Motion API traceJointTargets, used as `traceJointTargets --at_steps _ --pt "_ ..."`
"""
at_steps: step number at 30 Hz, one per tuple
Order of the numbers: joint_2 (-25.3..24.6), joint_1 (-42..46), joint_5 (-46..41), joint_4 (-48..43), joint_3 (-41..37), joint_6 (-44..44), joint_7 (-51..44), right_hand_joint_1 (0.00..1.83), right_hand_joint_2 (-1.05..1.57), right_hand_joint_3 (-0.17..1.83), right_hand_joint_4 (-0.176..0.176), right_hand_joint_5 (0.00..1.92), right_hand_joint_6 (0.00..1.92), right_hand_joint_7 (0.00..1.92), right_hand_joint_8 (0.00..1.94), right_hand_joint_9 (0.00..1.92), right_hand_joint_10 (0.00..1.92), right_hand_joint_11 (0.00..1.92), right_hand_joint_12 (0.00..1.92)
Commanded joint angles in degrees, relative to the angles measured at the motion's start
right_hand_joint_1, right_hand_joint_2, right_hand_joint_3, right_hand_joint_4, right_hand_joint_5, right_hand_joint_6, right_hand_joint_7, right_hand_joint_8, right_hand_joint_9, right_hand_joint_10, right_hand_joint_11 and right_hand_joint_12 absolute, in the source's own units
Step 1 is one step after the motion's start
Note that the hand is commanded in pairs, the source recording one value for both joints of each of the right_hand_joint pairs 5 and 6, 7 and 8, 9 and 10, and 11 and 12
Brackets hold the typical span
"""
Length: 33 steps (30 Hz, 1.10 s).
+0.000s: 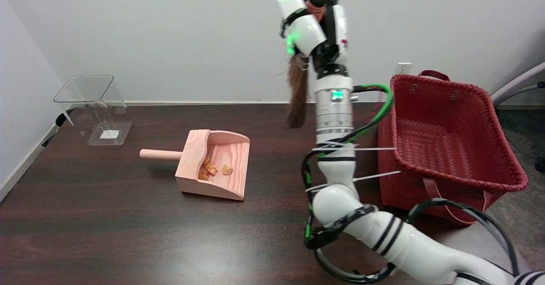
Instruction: Place the broom into the brown storage basket.
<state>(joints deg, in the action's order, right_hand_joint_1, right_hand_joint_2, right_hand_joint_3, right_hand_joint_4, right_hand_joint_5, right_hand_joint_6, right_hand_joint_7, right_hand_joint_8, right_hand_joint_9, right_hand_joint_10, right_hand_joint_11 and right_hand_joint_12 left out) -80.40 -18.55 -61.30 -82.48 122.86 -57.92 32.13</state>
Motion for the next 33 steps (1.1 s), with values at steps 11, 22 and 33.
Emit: traceJointTargets --at_steps 11,22,33 --pt "16.1 14.1 -0.3 -19.0 -20.3 0.3 -10.9 0.81 1.57 0.27 0.000 1.92 1.92 1.92 1.92 1.92 1.92 1.92 1.92" --pt "19.5 18.9 -4.5 -18.6 -27.8 0.4 -10.9 0.81 1.57 0.35 0.000 1.92 1.92 1.92 1.92 1.92 1.92 1.92 1.92" --pt "21.2 19.5 -6.6 -14.9 -30.9 2.5 -10.9 0.82 1.57 0.36 0.000 1.92 1.92 1.92 1.92 1.92 1.92 1.92 1.92"
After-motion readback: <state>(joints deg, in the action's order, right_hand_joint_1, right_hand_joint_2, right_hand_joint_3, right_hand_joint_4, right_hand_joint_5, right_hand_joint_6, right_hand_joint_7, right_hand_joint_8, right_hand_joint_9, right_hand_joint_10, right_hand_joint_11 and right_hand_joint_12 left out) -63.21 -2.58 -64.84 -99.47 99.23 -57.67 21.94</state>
